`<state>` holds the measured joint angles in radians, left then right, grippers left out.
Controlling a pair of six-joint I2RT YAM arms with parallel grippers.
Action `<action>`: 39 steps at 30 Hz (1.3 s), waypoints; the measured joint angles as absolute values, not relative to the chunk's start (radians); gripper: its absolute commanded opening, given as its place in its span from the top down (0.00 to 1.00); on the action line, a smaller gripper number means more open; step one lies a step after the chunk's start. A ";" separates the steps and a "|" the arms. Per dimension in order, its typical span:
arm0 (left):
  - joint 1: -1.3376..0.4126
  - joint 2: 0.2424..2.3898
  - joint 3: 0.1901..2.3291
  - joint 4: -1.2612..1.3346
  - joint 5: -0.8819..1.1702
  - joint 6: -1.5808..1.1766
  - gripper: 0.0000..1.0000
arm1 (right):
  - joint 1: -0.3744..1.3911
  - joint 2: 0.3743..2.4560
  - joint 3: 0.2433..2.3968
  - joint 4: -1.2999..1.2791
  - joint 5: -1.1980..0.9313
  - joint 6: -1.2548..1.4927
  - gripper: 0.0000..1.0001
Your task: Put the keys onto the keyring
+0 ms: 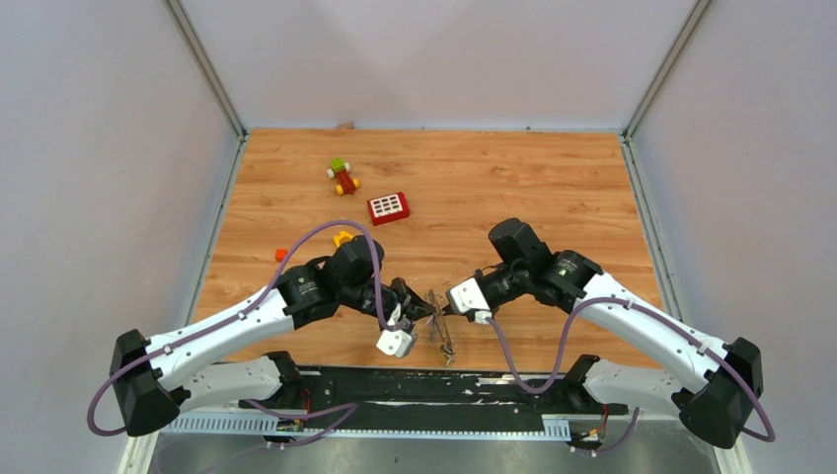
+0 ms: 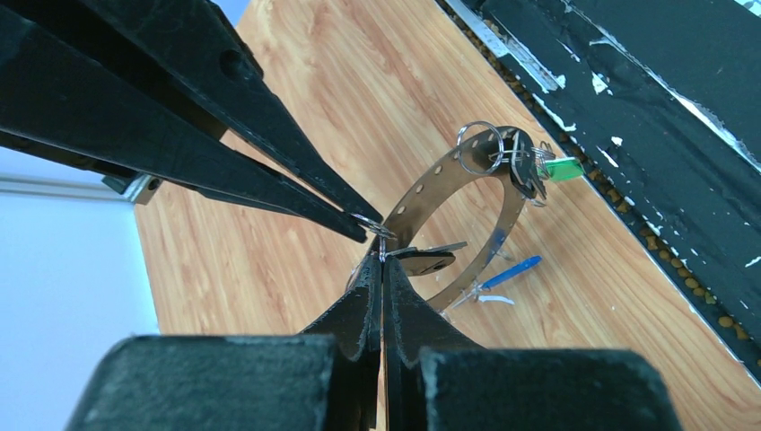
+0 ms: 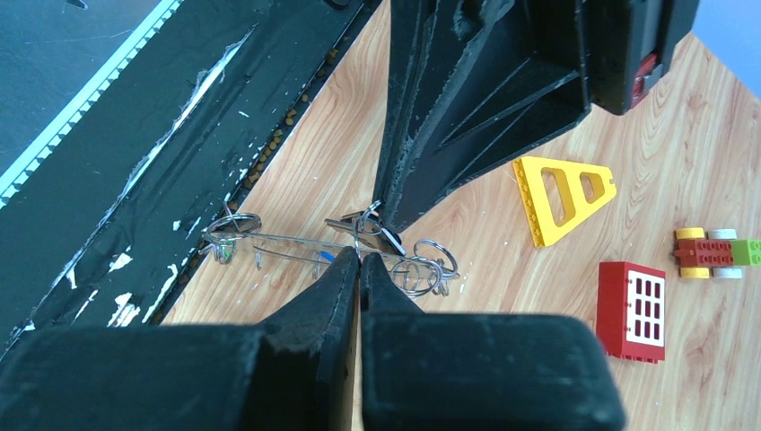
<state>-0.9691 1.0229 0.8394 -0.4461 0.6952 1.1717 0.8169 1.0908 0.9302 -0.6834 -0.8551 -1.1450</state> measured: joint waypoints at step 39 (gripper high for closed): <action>-0.970 1.016 0.822 -0.421 0.706 1.155 1.00 | 0.817 1.108 0.931 -0.684 -0.855 -1.135 1.00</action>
